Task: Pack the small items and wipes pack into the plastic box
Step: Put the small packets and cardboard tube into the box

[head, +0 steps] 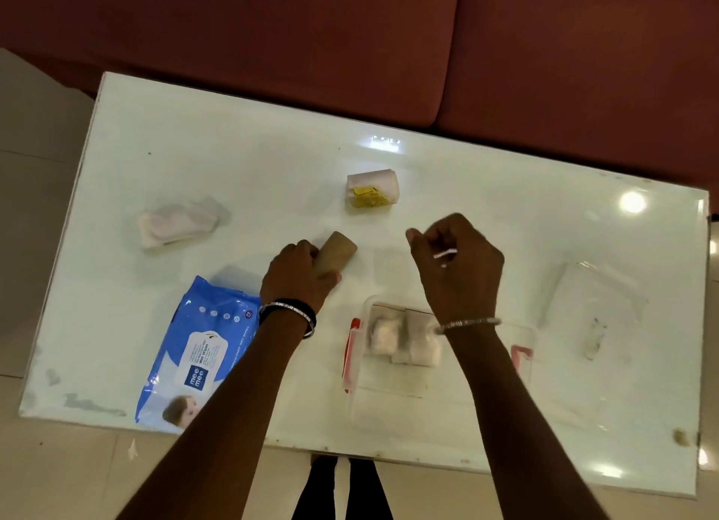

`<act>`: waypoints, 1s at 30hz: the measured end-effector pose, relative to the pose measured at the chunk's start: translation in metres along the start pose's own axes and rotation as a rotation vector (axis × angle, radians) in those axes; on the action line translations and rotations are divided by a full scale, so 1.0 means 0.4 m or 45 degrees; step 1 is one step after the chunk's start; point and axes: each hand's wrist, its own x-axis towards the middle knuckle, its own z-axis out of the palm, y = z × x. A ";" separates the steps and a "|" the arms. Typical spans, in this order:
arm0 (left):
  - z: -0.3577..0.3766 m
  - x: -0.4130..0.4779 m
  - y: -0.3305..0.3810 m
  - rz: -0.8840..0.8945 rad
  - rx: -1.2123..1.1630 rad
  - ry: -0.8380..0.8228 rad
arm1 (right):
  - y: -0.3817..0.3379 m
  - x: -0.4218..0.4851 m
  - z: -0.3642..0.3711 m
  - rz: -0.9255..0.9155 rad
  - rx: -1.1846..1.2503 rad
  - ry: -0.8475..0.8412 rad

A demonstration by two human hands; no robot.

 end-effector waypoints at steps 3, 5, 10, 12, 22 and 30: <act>-0.002 -0.017 -0.018 -0.008 -0.118 0.038 | -0.002 0.093 0.061 -0.149 -0.104 -0.136; -0.010 -0.037 -0.032 -0.051 -0.285 0.066 | 0.000 0.143 0.101 -0.193 -0.242 -0.325; -0.039 -0.098 -0.063 -0.203 -0.686 0.022 | 0.008 0.221 0.179 -0.279 -0.487 -0.752; -0.049 -0.119 -0.071 -0.234 -0.761 0.006 | 0.021 0.226 0.196 -0.253 -0.475 -0.770; -0.076 -0.158 -0.049 -0.187 -0.831 0.036 | 0.072 0.170 0.143 0.182 -0.043 -0.470; -0.078 -0.238 -0.016 -0.158 -0.991 -0.017 | 0.104 -0.080 -0.151 0.480 0.815 -0.343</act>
